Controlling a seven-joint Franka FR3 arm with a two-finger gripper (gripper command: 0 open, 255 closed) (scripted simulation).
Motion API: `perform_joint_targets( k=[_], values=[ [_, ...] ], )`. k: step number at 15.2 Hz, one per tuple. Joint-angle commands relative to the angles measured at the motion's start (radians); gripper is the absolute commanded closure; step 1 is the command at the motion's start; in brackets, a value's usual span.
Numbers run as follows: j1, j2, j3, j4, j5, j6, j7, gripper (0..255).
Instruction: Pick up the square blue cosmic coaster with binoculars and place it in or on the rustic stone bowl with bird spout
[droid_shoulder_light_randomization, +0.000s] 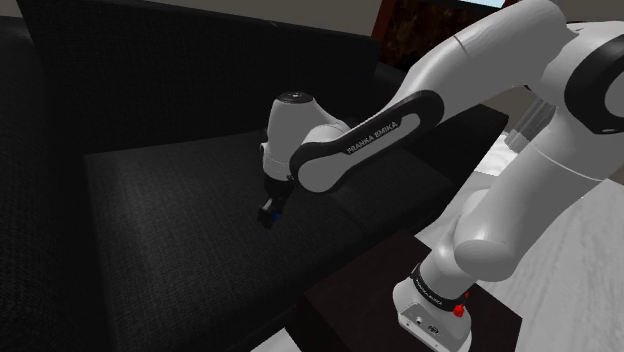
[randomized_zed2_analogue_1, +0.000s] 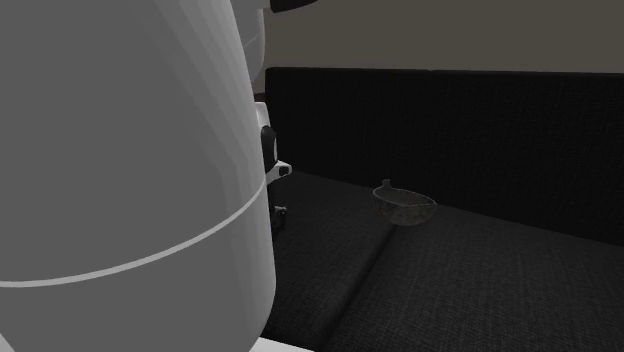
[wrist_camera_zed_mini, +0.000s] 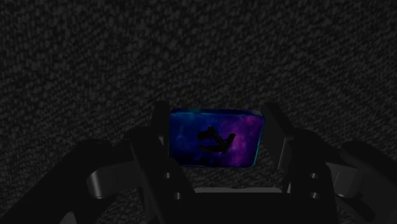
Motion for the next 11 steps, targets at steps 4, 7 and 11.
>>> perform_joint_targets(
  k=[4,7,11],
  values=[
    [0.004,-0.004,0.002,0.004,0.008,-0.016,-0.007,255],
    [0.005,-0.037,-0.001,0.017,0.024,-0.06,-0.019,255],
    [0.008,-0.078,-0.006,0.038,0.041,-0.119,-0.033,255]
  ],
)
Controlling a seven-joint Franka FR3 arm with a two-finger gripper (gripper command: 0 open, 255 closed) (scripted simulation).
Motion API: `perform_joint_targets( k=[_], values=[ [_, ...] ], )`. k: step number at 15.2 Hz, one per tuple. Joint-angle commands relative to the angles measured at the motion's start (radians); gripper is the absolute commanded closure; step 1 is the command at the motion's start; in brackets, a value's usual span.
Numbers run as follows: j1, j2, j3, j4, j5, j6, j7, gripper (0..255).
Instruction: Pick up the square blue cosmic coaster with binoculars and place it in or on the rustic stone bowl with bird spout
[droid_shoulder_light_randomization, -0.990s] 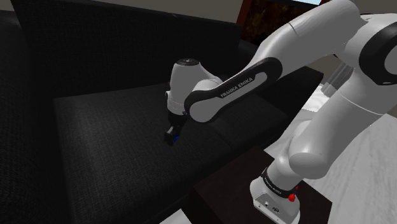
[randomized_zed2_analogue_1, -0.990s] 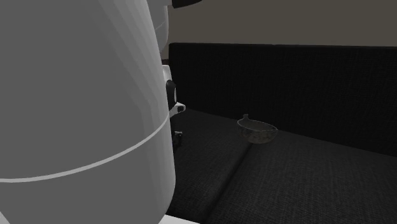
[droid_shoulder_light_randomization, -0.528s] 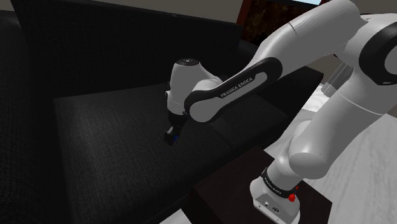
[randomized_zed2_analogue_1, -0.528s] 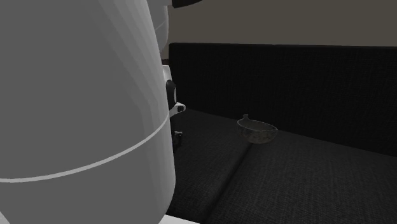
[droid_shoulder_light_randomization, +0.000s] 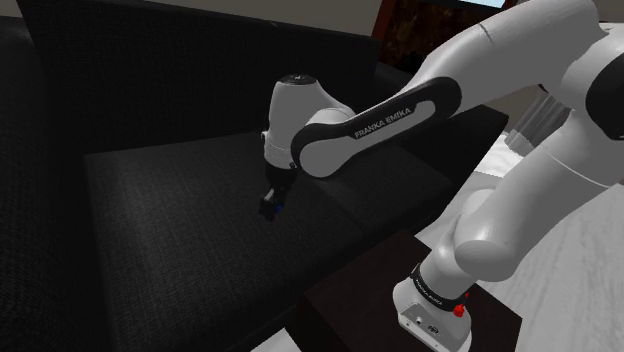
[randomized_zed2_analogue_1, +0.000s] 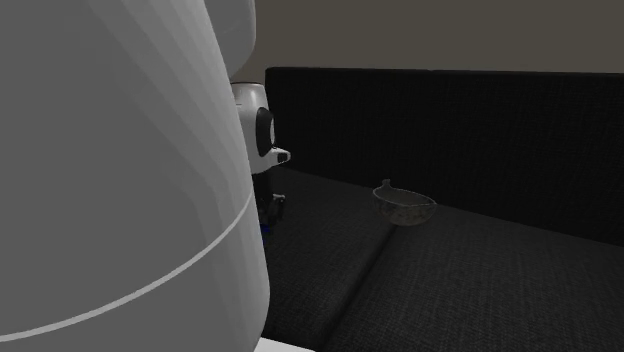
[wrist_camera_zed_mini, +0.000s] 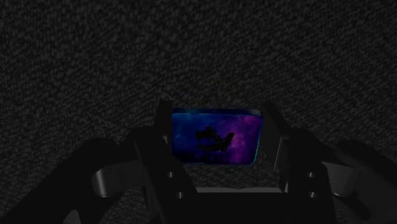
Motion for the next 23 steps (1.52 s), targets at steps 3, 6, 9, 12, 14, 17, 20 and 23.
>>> perform_joint_targets(
  k=[3,6,9,12,14,17,20,23],
  values=[
    [0.003,-0.036,-0.005,0.025,0.014,-0.06,-0.01,255],
    [0.004,-0.061,-0.009,0.045,0.022,-0.104,-0.017,255],
    [0.005,-0.084,-0.014,0.067,0.028,-0.147,-0.023,255],
    [0.006,-0.104,-0.018,0.091,0.033,-0.19,-0.028,255],
    [0.006,-0.116,-0.021,0.108,0.035,-0.219,-0.03,255],
    [0.006,-0.132,-0.026,0.134,0.038,-0.261,-0.034,255],
    [0.006,-0.146,-0.03,0.163,0.04,-0.304,-0.036,255],
    [0.006,-0.157,-0.034,0.194,0.041,-0.345,-0.039,255]
  ],
)
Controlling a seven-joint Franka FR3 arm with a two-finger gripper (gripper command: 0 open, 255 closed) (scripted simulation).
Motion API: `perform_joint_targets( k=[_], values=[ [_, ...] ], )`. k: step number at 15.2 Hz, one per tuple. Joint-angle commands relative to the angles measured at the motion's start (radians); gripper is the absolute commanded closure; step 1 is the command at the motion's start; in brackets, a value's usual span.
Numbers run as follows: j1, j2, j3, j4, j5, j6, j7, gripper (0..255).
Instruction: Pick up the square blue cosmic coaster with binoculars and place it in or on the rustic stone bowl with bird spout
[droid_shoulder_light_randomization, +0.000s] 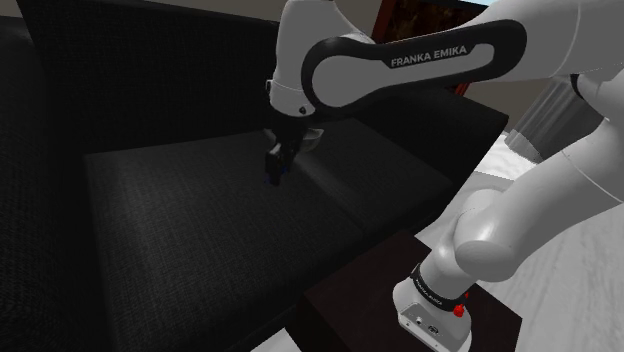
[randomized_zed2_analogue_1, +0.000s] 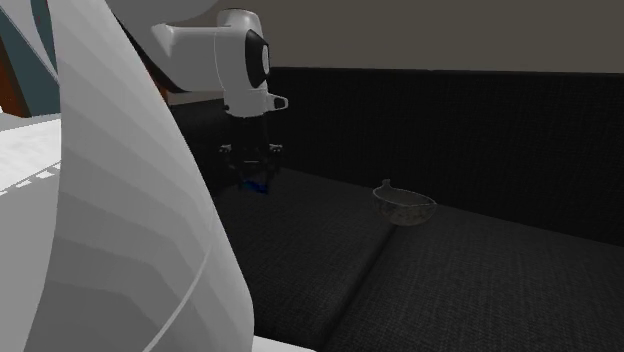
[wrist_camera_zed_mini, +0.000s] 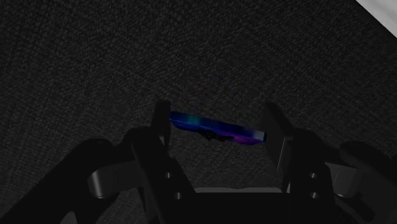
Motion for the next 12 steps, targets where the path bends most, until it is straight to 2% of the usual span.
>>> perform_joint_targets(
  k=[1,3,12],
  values=[
    [-0.001,-0.007,-0.004,0.022,0.0,-0.03,-0.003,255],
    [-0.001,-0.012,-0.006,0.04,0.0,-0.053,-0.004,255],
    [-0.097,0.077,-0.135,0.119,-0.059,-0.052,-0.197,255]
  ],
)
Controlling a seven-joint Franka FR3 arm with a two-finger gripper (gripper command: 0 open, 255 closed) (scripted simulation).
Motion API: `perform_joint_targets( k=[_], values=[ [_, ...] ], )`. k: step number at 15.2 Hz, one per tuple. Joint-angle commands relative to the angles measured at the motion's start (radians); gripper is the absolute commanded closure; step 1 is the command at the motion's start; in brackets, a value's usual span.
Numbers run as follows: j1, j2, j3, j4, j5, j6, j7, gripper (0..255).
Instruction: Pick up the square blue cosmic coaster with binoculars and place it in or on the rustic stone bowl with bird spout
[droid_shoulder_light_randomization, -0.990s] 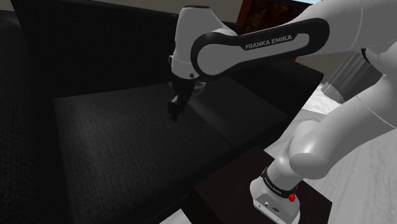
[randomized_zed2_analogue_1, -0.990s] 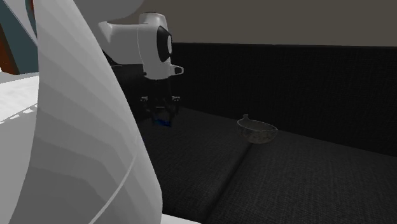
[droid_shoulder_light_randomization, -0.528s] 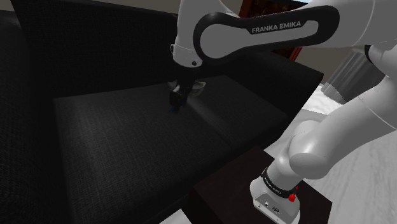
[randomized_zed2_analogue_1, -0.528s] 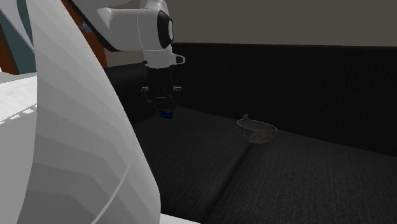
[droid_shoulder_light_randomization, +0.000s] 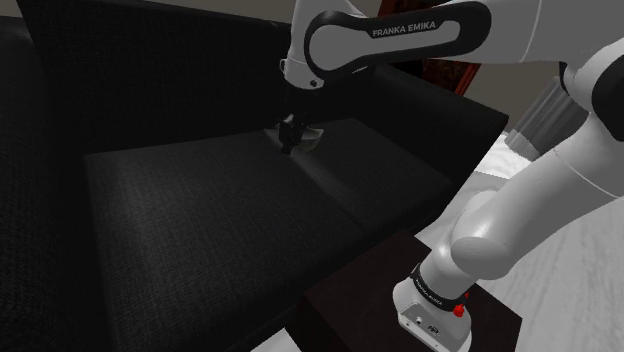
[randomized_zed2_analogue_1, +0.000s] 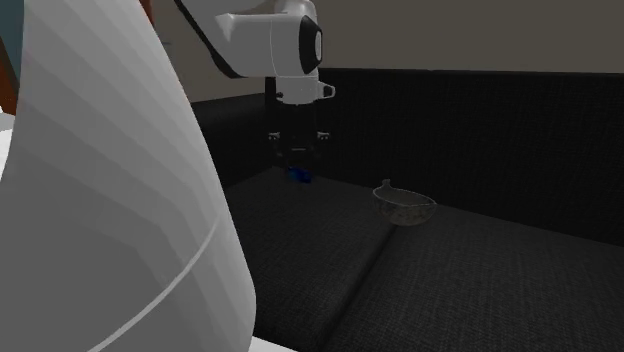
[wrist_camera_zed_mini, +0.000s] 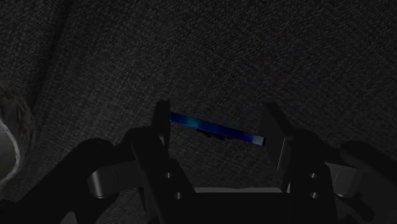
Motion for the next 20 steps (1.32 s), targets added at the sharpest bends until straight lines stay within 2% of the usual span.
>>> perform_joint_targets(
  k=[1,11,20],
  values=[
    [-0.021,0.029,-0.027,0.03,-0.013,-0.003,-0.043,255],
    [-0.119,0.214,-0.14,0.239,-0.054,-0.029,-0.235,255],
    [-0.203,0.444,-0.212,0.54,-0.059,-0.099,-0.39,255]
  ],
)
